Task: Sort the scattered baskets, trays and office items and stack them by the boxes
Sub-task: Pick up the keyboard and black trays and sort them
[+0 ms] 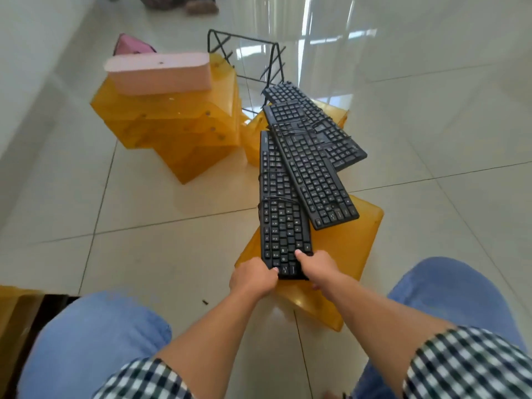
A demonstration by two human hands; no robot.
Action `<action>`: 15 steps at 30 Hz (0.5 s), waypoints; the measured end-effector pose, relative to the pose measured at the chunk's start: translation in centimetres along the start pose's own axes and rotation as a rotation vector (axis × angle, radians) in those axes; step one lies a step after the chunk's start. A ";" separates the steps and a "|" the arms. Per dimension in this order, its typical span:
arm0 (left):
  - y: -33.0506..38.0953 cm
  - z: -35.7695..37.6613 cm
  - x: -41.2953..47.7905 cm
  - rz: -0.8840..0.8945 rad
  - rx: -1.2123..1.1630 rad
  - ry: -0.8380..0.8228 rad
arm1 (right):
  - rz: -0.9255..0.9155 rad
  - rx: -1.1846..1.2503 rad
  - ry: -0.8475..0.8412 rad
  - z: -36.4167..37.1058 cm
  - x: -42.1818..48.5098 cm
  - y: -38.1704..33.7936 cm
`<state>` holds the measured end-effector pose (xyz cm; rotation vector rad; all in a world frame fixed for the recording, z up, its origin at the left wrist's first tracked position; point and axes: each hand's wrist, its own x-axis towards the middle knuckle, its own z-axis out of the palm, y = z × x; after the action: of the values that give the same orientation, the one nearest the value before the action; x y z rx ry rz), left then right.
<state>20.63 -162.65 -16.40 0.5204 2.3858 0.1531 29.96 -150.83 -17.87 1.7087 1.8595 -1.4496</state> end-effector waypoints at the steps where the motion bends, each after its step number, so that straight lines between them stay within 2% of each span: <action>1: 0.2 0.0 0.2 0.002 -0.003 -0.010 | 0.003 0.011 0.022 0.6 0.1 -0.1; 4: 0.7 -0.8 0.0 -0.007 -0.049 -0.066 | 0.023 -0.016 0.075 0.9 -0.4 -0.7; 6: 1.1 -1.9 -0.3 -0.041 -0.137 -0.084 | 0.020 -0.124 0.109 -0.2 -0.6 -1.1; 8: 1.3 -2.8 -0.3 -0.068 -0.211 -0.090 | -0.020 -0.224 0.239 -1.9 -0.2 -1.5; 12: 1.4 -3.3 -0.4 -0.084 -0.346 -0.132 | -0.142 -0.083 0.626 -6.2 1.8 -2.7; 15: 1.3 -3.1 -1.0 -0.069 -0.466 -0.144 | -0.215 -0.009 0.659 -9.1 4.7 -3.7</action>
<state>19.68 -161.74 -13.11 0.2195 2.1281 0.6021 29.40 -140.34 -14.99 2.2254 2.4219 -0.9936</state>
